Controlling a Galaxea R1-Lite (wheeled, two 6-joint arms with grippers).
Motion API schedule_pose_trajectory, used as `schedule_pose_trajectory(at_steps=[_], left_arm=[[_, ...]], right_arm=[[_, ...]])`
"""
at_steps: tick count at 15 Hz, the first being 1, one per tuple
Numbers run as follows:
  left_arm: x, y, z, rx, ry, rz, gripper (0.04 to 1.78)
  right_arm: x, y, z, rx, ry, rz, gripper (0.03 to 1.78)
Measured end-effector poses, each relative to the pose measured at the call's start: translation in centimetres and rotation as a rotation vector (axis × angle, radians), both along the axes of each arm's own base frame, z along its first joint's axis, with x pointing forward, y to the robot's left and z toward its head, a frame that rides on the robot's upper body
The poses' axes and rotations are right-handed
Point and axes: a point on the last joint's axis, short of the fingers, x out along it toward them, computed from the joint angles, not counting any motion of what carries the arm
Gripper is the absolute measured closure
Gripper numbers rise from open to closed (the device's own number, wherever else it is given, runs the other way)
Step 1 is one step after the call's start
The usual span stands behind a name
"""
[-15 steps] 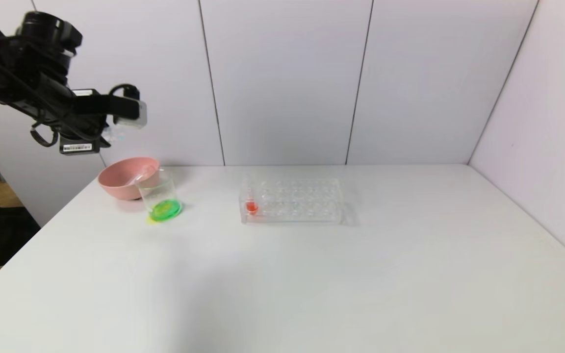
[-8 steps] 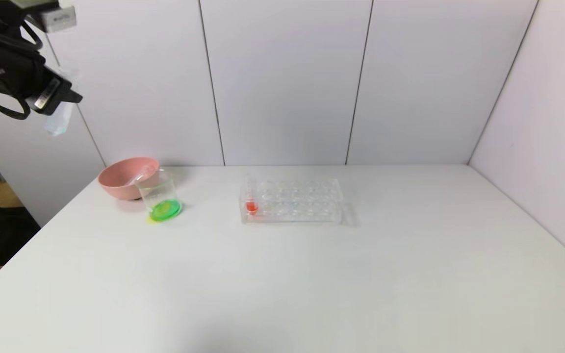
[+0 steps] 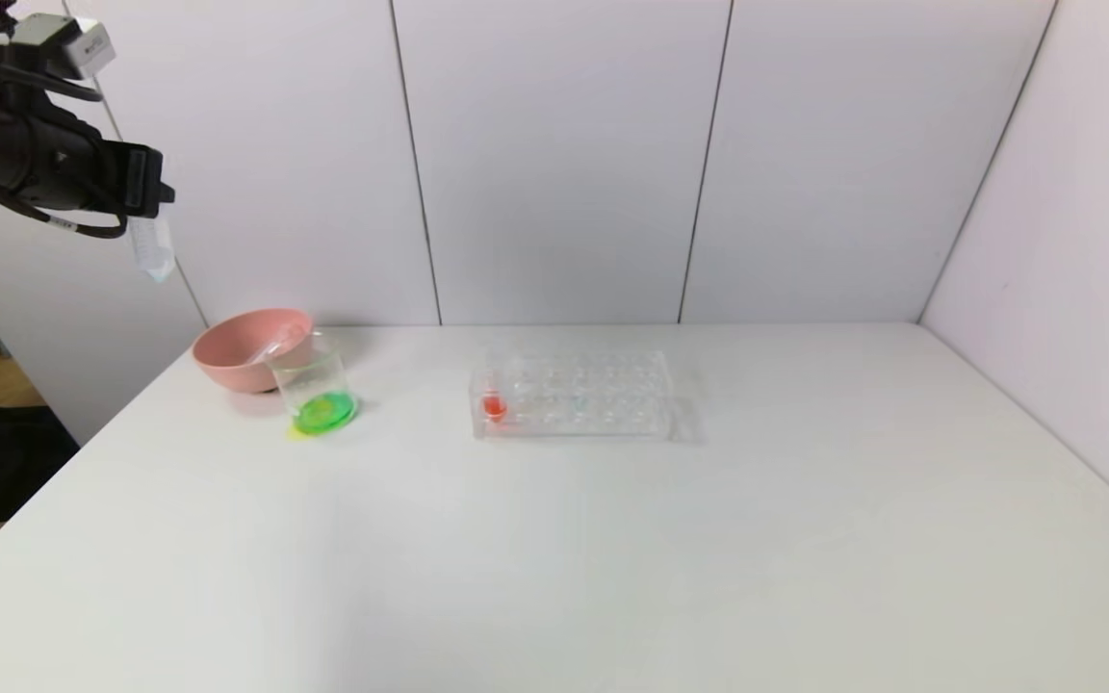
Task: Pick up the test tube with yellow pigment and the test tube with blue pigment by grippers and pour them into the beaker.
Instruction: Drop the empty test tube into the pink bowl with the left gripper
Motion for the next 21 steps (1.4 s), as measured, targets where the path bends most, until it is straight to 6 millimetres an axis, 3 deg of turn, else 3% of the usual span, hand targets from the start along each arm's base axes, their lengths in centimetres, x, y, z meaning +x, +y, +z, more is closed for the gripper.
schedule_pose_trajectory(at_steps=[4,15,21], left_arm=[[2.4,1.5,-2.1,-0.054,-0.034,0.058,1.38],[9.2,2.3,-7.9,-0.171,-0.080,0.098,1.38],[11.3,2.7,-10.7,-0.186,-0.035,0.109,1.38]], right_arm=[[0.0,0.0,0.0,0.000,0.000,0.000,0.10],[0.0,0.0,0.0,0.000,0.000,0.000,0.10],[0.0,0.0,0.0,0.000,0.000,0.000,0.10]])
